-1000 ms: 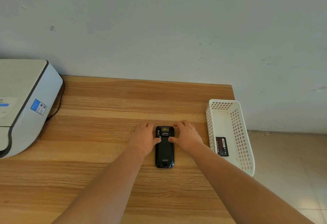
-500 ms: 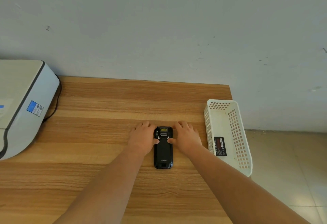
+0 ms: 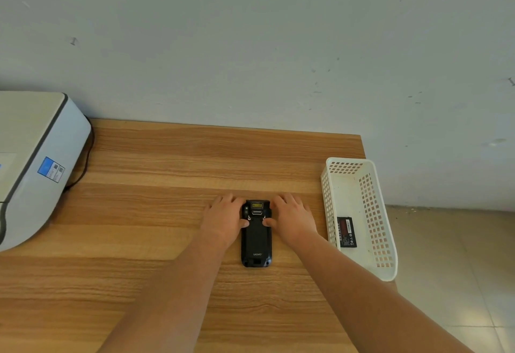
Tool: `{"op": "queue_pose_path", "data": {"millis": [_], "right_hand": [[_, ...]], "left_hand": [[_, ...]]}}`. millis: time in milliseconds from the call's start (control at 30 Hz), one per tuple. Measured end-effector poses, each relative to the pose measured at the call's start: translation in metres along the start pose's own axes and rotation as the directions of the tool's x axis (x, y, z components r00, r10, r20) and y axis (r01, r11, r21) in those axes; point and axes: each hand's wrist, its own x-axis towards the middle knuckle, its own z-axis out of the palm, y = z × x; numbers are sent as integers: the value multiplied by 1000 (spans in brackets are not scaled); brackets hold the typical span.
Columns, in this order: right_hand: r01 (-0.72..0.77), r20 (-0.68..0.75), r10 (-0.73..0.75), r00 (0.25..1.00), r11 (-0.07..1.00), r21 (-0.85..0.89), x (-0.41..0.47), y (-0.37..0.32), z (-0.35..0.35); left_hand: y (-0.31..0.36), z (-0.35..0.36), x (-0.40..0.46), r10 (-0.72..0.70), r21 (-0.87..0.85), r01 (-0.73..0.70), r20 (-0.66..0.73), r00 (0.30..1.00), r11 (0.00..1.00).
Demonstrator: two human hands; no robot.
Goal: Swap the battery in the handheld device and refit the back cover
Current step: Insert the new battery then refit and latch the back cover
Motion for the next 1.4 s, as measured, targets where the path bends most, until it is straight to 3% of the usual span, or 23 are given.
{"op": "queue_pose_path", "data": {"millis": [333,633,1000,1400], "right_hand": [[64,61,-67,996,997,47,-3,6,-5],[167,92,-166,982,986,-10,-2,7,-3],[104,75,-102,992,994,-17,0,6,2],[269,152,-249,956,954,-129,8,3,-11]], "left_hand": [[-4,-4,-7,143,13,-142,-19,990,990],[0,-5,-3,234,72,-232,-17,972,970],[7,-4,0,246,142,-242,-14,969,960],[3,-17,18,325,204,-343,120,938,917]]}}
